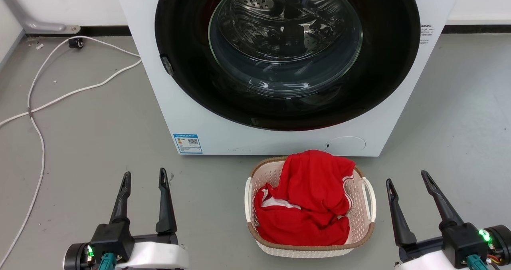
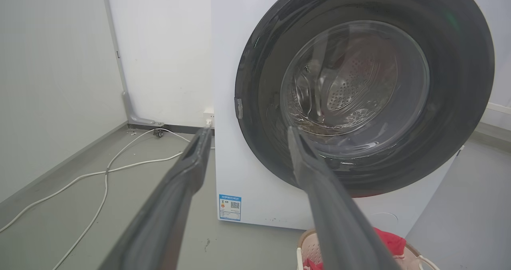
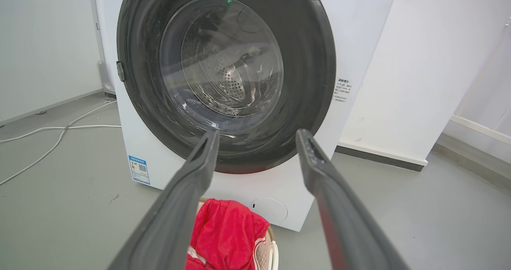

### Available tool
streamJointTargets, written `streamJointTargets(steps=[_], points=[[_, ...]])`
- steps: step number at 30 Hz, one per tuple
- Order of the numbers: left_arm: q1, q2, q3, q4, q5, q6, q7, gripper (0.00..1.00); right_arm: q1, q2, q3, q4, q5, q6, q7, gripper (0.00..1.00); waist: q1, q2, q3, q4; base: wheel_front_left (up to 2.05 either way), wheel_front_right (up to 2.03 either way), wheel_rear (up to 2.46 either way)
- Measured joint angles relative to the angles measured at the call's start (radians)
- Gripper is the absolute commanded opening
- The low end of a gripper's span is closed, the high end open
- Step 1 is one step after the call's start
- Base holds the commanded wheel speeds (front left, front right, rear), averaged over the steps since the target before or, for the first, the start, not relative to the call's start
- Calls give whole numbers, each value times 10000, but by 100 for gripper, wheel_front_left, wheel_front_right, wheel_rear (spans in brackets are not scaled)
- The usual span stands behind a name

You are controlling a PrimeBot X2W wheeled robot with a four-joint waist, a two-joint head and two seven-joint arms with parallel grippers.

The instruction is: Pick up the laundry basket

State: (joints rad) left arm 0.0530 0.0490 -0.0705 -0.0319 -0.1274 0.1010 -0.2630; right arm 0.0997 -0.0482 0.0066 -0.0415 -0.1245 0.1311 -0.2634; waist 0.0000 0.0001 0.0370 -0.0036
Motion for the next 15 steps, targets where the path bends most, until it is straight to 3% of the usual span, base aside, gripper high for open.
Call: streamJointTargets(steps=[15], points=[[39, 0, 2, 104, 13, -36, 0, 100, 35, 0, 25, 82, 13, 0, 0, 100, 0, 0, -42, -21, 0, 0, 0]])
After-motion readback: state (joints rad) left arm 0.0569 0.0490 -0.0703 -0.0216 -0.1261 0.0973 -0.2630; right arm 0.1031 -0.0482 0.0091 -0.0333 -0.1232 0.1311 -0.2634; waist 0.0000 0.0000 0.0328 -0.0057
